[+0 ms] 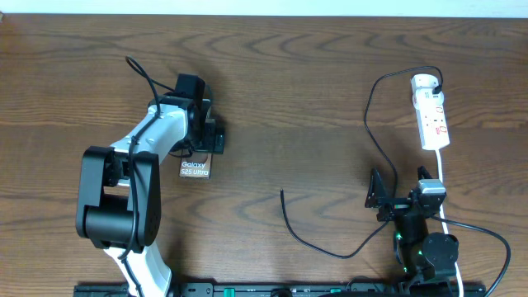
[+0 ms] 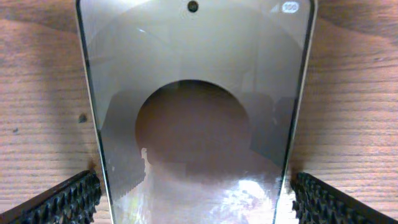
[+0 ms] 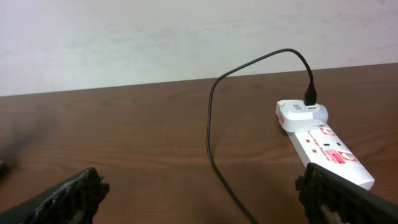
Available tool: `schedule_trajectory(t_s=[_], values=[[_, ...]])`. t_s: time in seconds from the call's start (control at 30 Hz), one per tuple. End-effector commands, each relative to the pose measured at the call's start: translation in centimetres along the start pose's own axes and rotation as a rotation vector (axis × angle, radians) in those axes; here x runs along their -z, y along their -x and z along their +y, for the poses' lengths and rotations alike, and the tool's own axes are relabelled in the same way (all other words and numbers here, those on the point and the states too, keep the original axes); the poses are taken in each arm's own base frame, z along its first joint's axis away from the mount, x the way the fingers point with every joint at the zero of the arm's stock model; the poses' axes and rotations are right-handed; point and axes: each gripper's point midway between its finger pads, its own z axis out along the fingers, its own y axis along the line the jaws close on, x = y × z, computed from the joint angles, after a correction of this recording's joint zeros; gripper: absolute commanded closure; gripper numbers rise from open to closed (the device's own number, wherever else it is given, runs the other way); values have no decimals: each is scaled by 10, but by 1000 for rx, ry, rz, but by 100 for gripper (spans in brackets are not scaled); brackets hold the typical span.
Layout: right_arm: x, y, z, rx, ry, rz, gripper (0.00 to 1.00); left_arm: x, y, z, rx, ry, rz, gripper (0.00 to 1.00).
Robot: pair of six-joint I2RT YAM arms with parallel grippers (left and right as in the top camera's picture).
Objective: Plug charger to phone and switch on socket
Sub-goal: 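Lower the left gripper and grasp the phone box's near end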
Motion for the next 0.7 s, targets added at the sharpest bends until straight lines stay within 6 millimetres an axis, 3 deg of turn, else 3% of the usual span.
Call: schedule_trajectory(t_s=[0.0, 0.67], values=[[0, 0, 0, -10, -2, 0, 1, -8, -11, 5, -14, 28, 38, 2], [0, 0, 0, -9, -2, 1, 1, -18, -19, 6, -14, 28, 42, 2]])
